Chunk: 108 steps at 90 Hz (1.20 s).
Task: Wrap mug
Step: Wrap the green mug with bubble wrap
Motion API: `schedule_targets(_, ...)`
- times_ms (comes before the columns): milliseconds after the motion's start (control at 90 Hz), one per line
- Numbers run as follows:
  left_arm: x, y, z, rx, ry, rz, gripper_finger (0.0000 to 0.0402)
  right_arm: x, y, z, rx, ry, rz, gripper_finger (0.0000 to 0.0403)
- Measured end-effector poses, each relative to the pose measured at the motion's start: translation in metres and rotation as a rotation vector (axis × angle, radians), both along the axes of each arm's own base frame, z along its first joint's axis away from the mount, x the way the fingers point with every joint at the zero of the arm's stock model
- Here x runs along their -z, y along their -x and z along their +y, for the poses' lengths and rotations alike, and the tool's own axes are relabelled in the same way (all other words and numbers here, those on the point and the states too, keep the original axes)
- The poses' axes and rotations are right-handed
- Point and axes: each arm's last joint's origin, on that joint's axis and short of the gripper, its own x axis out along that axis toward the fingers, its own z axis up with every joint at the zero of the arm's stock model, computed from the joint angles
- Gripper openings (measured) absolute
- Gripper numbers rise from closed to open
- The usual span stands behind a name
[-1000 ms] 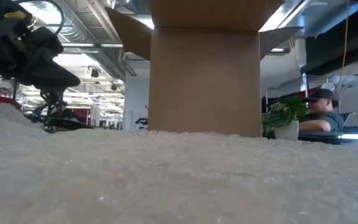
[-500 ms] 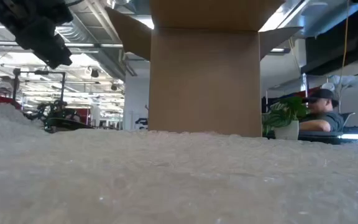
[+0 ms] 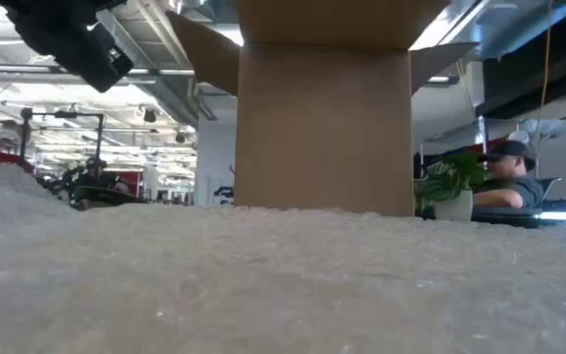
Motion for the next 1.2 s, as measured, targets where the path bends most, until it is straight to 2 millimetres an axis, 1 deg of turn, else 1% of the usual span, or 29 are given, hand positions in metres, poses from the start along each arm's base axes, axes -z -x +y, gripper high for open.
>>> schedule_targets(144, 0.003, -0.014, -0.004, -0.009, 0.022, -0.035, 0.0, -0.001, 0.021, 0.02, 0.001, -0.043, 0.048, 0.0)
schedule_targets(244, 0.007, -0.023, -0.009, -0.023, 0.056, -0.05, 0.0, -0.001, 0.032, 0.03, -0.011, -0.068, 0.066, 0.0)
schedule_targets(367, 0.011, -0.035, -0.017, -0.013, 0.086, -0.089, 0.0, -0.003, 0.044, 0.035, -0.022, -0.106, 0.106, 0.0)
schedule_targets(467, 0.013, -0.041, -0.023, 0.006, 0.087, -0.102, 0.0, -0.004, 0.048, 0.036, -0.011, -0.133, 0.153, 0.0002)
schedule_targets(611, 0.013, -0.047, -0.026, 0.004, 0.088, -0.097, 0.0, -0.003, 0.048, 0.037, -0.019, -0.152, 0.206, 0.0023)
schedule_targets(778, 0.012, -0.049, -0.026, 0.004, 0.091, -0.104, 0.0, -0.003, 0.047, 0.038, -0.017, -0.166, 0.2, 0.0074)
schedule_targets(922, 0.012, -0.05, -0.026, -0.006, 0.109, -0.107, 0.0, -0.003, 0.041, 0.039, -0.006, -0.201, 0.235, 0.011)
schedule_targets(1022, 0.017, -0.052, -0.031, -0.003, 0.113, -0.086, 0.0, 0.001, 0.031, 0.043, -0.019, -0.201, 0.246, 0.0119)
schedule_targets(1200, 0.029, -0.061, -0.046, 0.035, 0.131, -0.096, 0.0, 0.018, 0.015, 0.052, -0.068, -0.162, 0.359, 0.0121)
